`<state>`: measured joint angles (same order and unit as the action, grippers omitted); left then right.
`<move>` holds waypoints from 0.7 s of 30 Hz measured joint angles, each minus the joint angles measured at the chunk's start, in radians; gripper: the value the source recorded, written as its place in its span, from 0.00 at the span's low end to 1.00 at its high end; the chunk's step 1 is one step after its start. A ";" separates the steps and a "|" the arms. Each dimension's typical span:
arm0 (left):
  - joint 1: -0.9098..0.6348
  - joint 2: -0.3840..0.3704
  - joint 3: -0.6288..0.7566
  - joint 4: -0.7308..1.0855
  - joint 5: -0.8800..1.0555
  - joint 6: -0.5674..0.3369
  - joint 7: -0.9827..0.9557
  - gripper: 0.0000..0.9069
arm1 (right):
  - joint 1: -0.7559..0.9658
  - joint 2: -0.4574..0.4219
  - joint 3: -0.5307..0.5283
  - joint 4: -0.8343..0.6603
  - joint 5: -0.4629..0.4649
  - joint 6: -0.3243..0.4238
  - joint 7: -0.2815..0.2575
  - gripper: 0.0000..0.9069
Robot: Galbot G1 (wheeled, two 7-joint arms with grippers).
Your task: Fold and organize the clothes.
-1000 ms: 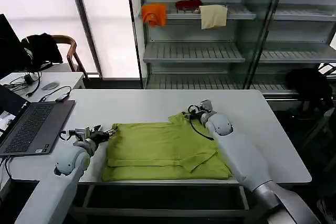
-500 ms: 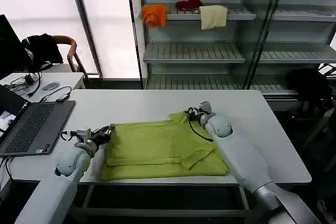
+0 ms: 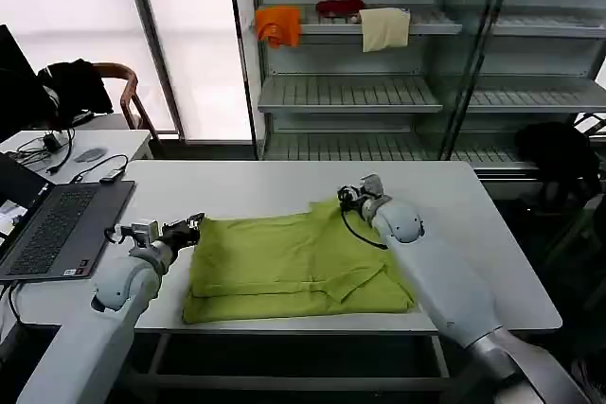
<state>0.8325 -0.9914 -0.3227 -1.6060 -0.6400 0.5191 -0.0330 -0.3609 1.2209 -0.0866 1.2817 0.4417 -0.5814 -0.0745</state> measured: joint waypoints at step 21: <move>0.055 0.013 -0.012 -0.032 0.053 -0.028 0.030 1.00 | -0.148 -0.100 0.045 0.256 0.057 0.002 0.031 0.00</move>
<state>0.8879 -0.9784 -0.3347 -1.6384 -0.5874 0.4908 -0.0028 -0.5088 1.1209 -0.0420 1.5379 0.4988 -0.5795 -0.0430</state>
